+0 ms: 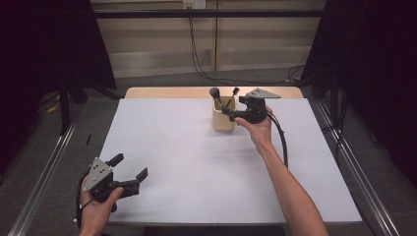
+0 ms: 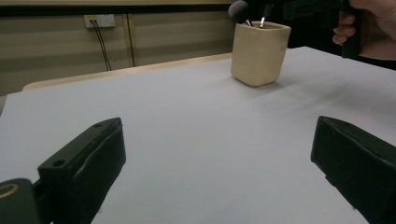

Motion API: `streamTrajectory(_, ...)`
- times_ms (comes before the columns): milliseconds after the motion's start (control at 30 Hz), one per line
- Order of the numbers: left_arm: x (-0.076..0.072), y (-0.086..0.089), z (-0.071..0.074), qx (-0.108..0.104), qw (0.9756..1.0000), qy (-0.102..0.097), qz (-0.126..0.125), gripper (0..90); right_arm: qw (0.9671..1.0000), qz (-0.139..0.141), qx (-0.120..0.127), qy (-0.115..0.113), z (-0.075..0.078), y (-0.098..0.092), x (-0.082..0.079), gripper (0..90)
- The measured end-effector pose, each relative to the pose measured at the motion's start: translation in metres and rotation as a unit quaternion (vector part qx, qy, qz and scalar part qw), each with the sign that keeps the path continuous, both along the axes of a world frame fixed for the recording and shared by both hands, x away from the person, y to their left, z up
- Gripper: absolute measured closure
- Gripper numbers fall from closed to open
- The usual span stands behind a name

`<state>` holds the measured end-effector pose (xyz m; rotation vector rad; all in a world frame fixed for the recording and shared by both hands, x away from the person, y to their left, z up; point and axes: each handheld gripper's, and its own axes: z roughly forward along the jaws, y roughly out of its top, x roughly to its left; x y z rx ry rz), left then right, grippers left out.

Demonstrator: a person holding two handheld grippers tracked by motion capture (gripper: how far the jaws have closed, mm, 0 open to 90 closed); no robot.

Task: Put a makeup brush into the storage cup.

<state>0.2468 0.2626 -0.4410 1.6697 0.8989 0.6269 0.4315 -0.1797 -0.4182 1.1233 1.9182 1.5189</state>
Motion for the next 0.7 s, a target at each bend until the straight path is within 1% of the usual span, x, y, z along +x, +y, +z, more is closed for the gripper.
streamTrajectory(33, 0.000, 0.000, 0.000, 0.000, 1.0000, 0.001, 0.002, 3.3, 1.0000, 0.001, 0.004, -0.004, 0.001, -0.001, 0.000, 6.4)
streamTrajectory(133, 0.000, 0.002, 0.000, -0.001, 1.0000, 0.001, 0.006, 3.3, 1.0000, 0.004, 0.008, 0.000, 0.002, -0.001, -0.002, 2.0)
streamTrajectory(233, 0.000, 0.003, 0.000, -0.001, 1.0000, 0.001, 0.006, 3.3, 1.0000, 0.006, 0.006, 0.005, 0.001, -0.002, -0.005, 0.9)
streamTrajectory(333, -0.001, 0.003, 0.000, 0.000, 1.0000, -0.001, 0.004, 3.3, 0.9998, 0.007, 0.016, 0.009, 0.002, -0.006, -0.008, 0.4)
streamTrajectory(400, -0.002, 0.003, 0.000, 0.002, 1.0000, -0.001, 0.003, 3.3, 0.9998, 0.010, 0.016, 0.006, 0.002, -0.008, -0.011, 0.4)
streamTrajectory(533, -0.004, 0.004, 0.000, 0.000, 1.0000, -0.002, 0.004, 3.3, 0.9998, 0.013, 0.015, 0.008, 0.004, -0.013, -0.019, 0.5)
streamTrajectory(667, -0.005, 0.005, 0.001, -0.003, 1.0000, -0.004, 0.005, 3.3, 0.9999, 0.009, 0.011, 0.007, 0.005, -0.015, -0.027, 1.3)
streamTrajectory(700, -0.006, 0.006, 0.001, -0.002, 1.0000, -0.006, 0.004, 3.3, 0.9999, 0.007, 0.014, 0.006, 0.005, -0.016, -0.029, 1.6)
